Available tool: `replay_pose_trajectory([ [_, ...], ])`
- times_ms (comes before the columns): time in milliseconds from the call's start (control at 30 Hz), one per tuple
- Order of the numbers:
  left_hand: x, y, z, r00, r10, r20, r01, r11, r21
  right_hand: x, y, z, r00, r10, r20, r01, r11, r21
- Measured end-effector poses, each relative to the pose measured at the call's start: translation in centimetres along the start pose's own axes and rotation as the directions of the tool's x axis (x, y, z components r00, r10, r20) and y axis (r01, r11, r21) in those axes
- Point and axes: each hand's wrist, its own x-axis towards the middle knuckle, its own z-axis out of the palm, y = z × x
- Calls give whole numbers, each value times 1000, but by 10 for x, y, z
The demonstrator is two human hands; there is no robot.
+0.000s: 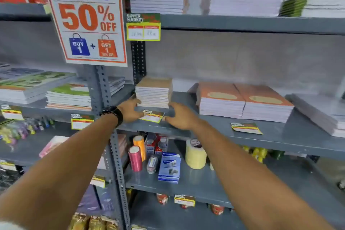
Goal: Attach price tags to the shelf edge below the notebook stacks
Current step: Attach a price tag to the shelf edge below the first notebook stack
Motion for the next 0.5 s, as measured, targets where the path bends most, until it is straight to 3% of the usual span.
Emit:
replay_pose_trajectory([
  [133, 11, -13, 2, 990, -45, 133, 43, 999, 17, 23, -4, 20, 988, 114, 105, -115, 993, 0],
  [267, 26, -18, 9, 989, -43, 144, 37, 999, 38, 52, -2, 39, 977, 187, 97, -185, 982, -36],
  [400, 27, -6, 13, 984, -31, 178, 35, 999, -22, 69, -2, 49, 976, 208, 63, -208, 978, -16],
  [500, 33, -9, 13, 983, -69, 173, 103, 975, -196, 78, -2, 52, 973, 228, 23, -229, 972, 53],
])
